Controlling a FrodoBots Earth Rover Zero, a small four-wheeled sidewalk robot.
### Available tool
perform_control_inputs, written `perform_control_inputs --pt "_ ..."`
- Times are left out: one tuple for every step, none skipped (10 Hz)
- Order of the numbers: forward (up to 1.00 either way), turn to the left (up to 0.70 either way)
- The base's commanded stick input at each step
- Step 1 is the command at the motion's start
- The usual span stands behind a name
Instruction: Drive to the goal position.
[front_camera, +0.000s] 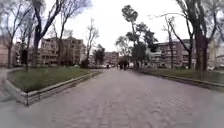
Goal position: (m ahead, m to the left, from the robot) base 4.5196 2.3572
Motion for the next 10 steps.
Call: perform_control_inputs --pt "0.7 0.0" --pt "0.7 0.0" --pt "0.7 0.0" --pt "0.7 0.0" --pt "0.7 0.0" --pt "0.7 0.0" --pt "0.7 0.0" --pt "0.7 0.0" --pt "0.7 0.0" --pt "0.7 0.0"
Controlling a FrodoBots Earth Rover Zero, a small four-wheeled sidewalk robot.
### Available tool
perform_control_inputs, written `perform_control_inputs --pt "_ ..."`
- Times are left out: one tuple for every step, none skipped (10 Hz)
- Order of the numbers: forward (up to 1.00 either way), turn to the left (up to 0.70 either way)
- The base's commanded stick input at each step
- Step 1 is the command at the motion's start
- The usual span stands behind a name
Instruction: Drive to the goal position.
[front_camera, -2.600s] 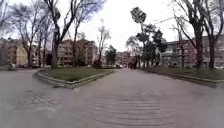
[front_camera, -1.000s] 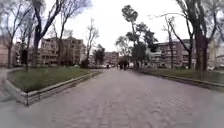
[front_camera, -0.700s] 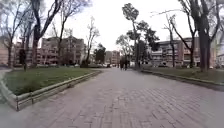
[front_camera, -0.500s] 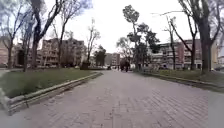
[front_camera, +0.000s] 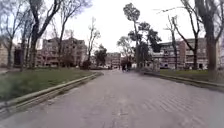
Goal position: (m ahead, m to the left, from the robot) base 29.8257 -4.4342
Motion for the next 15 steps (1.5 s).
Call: perform_control_inputs --pt "0.7 0.0" --pt "0.7 0.0" --pt "0.7 0.0" --pt "0.7 0.0" --pt "0.7 0.0" --pt "0.7 0.0" --pt "0.7 0.0" --pt "0.7 0.0" --pt "0.7 0.0" --pt "0.7 0.0" --pt "0.7 0.0" --pt "0.7 0.0" --pt "0.7 0.0" --pt "0.7 0.0" --pt "0.7 0.0"
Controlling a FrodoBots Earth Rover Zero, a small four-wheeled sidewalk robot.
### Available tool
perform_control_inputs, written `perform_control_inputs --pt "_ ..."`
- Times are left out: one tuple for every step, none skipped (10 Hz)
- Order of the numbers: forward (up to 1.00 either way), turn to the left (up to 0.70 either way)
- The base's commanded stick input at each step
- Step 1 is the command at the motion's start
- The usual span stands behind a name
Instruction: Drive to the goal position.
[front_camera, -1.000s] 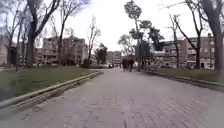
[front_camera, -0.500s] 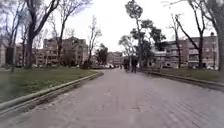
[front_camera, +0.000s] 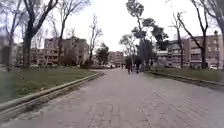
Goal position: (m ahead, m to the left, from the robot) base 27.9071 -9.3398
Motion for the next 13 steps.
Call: perform_control_inputs --pt "0.7 0.0" --pt "0.7 0.0" --pt "0.7 0.0" --pt "0.7 0.0" --pt "0.7 0.0" --pt "0.7 0.0" --pt "0.7 0.0" --pt "0.7 0.0" --pt "0.7 0.0" --pt "0.7 0.0" --pt "0.7 0.0" --pt "0.7 0.0" --pt "0.7 0.0"
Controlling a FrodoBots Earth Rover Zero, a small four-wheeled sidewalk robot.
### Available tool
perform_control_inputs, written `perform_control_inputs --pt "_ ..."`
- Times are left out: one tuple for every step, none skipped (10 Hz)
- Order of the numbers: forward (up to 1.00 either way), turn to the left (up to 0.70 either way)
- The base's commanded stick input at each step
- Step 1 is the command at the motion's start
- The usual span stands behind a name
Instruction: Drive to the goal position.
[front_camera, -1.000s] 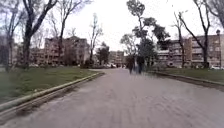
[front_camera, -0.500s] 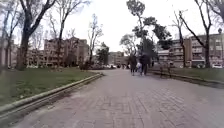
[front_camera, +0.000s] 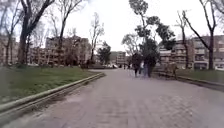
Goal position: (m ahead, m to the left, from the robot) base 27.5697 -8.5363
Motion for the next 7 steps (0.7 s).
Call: perform_control_inputs --pt "0.7 0.0" --pt "0.7 0.0" --pt "0.7 0.0" --pt "0.7 0.0" --pt "0.7 0.0" --pt "0.7 0.0" --pt "0.7 0.0"
